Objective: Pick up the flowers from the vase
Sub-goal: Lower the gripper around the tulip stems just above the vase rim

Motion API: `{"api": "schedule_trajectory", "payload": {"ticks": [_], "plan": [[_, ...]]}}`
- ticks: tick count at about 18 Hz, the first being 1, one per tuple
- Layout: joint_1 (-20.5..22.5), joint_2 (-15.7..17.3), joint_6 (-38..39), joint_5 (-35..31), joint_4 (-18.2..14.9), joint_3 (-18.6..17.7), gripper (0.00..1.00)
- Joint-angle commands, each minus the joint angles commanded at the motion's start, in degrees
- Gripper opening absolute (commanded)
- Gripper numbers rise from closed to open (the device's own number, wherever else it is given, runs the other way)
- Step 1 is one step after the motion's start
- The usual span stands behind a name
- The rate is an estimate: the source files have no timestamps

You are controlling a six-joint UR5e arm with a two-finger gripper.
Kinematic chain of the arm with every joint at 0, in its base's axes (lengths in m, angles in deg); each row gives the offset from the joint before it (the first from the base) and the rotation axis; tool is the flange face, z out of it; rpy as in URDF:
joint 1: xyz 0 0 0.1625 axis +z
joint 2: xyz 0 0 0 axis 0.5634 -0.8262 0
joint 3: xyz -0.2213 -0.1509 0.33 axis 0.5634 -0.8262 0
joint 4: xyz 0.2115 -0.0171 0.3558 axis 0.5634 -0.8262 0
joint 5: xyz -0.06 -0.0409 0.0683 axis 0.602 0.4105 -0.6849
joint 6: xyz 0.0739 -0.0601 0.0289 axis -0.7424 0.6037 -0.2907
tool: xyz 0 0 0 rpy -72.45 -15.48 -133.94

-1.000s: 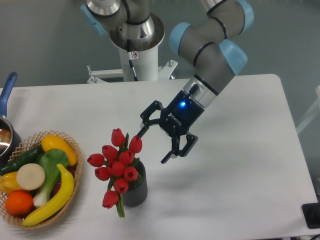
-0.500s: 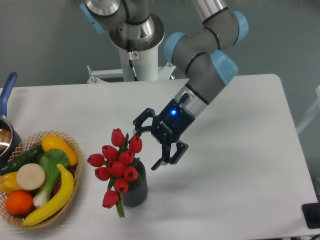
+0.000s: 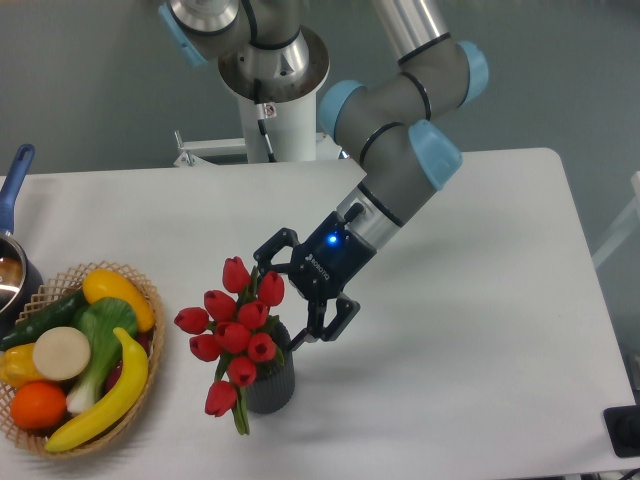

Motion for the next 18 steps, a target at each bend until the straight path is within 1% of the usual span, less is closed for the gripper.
{"api": "schedule_trajectory", "payload": {"ticks": [4, 10, 12, 18], "plan": [[-0.26, -0.79, 0.00, 0.00, 0.00, 1.05, 1.00], [-2.02, -2.46, 0.17, 0.09, 0.17, 2.90, 1.00], [-2.46, -3.07, 0.18, 0.09, 0.26, 3.08, 1.00], [-3.43, -3.25, 0.26, 0.09, 0.62, 3.08, 1.00]]}}
